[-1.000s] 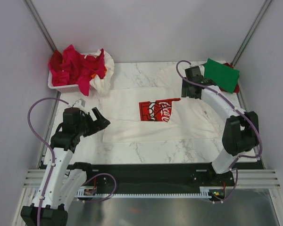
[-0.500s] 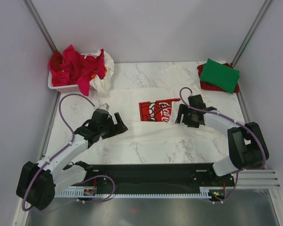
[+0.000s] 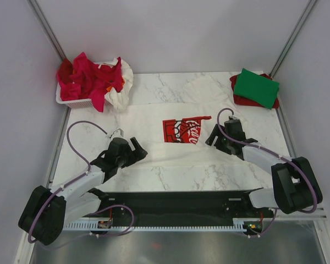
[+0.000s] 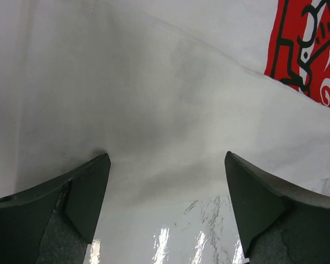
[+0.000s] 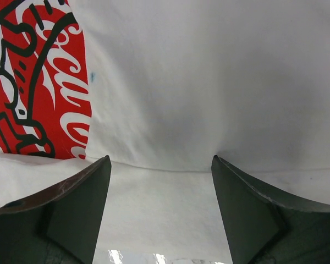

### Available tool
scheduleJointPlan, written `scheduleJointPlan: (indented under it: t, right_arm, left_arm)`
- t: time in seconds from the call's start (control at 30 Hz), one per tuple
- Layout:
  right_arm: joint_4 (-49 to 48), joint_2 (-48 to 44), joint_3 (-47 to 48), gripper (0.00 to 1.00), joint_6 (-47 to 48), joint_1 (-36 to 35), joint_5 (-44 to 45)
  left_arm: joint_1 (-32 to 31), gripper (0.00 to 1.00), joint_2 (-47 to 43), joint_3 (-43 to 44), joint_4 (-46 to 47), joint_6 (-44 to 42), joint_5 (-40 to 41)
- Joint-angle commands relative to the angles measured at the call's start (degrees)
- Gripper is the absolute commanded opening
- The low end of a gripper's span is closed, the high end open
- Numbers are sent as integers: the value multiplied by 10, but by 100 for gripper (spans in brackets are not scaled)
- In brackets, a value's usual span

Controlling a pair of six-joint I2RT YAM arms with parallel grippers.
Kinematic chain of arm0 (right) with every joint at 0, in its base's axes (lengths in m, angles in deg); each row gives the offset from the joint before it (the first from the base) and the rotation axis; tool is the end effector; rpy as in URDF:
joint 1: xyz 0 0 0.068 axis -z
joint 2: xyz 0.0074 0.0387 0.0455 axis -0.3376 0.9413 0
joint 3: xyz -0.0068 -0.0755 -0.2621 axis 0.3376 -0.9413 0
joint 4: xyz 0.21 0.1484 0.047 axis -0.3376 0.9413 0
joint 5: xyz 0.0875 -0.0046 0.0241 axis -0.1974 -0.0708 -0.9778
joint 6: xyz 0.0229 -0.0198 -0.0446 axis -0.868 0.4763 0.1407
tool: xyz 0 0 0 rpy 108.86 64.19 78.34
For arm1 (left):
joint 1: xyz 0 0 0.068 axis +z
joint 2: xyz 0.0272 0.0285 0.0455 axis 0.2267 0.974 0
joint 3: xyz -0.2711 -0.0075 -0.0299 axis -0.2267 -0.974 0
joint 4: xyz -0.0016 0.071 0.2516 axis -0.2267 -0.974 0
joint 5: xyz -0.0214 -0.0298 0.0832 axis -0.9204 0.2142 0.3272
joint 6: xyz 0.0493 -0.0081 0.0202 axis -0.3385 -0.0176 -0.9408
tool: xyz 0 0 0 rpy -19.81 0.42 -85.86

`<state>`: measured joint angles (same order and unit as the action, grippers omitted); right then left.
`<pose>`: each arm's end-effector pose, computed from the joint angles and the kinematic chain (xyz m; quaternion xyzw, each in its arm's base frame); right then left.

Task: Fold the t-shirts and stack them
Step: Fold the tshirt

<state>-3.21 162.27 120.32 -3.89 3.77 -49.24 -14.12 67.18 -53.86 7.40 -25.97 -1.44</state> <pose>0.2453 0.0712 0.1573 0.1722 0.9263 0.1610 0.2941 0.1753 -0.0874 0.1548 -0.1757 0.8987 -0.2184 0.3373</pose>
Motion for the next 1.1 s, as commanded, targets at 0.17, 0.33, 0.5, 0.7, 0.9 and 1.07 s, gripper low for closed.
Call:
scheduleJointPlan:
  t: [0.17, 0.33, 0.5, 0.7, 0.9, 1.07]
  right_arm:
    - [126, -120, -140, 85, -95, -2, 16]
    - [190, -195, -110, 95, -90, -7, 10]
    - [258, -225, -8, 96, -45, -13, 29]
    - [318, -162, 248, 98, 54, -13, 84]
    - [349, 34, 487, 98, 107, 2, 106]
    - [354, 201, 650, 98, 119, 44, 88]
  left_arm:
    - [-20, 92, -152, -38, -204, 59, -10]
    - [-56, 89, -254, -40, -281, 112, -31]
    - [-56, 90, -217, 42, -296, 59, -61]
    - [-56, 97, -162, 253, -364, -110, -84]
    - [-55, 100, -216, 278, -386, -209, -16]
    - [-56, 100, -301, 251, -384, -227, 22]
